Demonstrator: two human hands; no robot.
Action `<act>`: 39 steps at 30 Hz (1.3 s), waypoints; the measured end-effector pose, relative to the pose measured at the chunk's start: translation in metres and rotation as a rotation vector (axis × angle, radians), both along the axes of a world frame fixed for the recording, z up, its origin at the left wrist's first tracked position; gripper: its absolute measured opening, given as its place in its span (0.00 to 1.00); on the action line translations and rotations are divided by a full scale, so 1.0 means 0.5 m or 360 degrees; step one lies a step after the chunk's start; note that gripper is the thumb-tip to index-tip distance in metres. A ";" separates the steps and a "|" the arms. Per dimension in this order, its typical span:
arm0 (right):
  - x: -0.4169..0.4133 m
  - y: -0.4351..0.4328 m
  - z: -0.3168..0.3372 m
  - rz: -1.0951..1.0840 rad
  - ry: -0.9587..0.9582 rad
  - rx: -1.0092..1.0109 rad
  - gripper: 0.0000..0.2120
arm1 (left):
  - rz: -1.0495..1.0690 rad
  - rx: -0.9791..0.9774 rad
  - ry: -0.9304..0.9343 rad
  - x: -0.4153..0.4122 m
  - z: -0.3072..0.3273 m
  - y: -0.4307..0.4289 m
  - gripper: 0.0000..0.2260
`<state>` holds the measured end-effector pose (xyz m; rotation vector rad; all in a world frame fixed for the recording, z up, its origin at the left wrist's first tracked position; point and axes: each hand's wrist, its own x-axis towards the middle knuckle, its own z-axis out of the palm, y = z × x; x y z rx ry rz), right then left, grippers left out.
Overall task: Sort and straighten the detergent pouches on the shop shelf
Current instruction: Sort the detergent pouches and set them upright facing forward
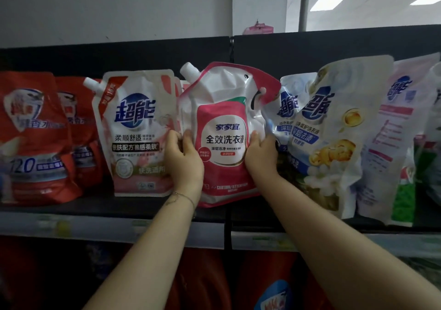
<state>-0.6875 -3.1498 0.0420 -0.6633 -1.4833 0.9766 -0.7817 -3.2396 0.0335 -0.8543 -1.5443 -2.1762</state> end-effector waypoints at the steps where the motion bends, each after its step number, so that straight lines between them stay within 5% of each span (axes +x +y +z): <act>1: 0.003 -0.012 0.005 -0.0063 0.0027 -0.0051 0.19 | 0.0016 0.0029 -0.0011 0.006 0.004 0.001 0.14; 8: 0.046 -0.082 0.057 -0.0093 0.0248 -0.0035 0.09 | 0.0084 0.0212 0.0038 0.043 0.060 -0.041 0.16; 15: 0.102 -0.154 0.064 -0.0186 0.0482 0.0131 0.13 | 0.0026 0.0472 -0.0006 0.100 0.059 -0.091 0.15; 39: 0.451 -0.209 0.007 -0.1085 0.0636 0.0196 0.16 | -0.0892 0.0348 0.0080 0.392 0.006 -0.053 0.16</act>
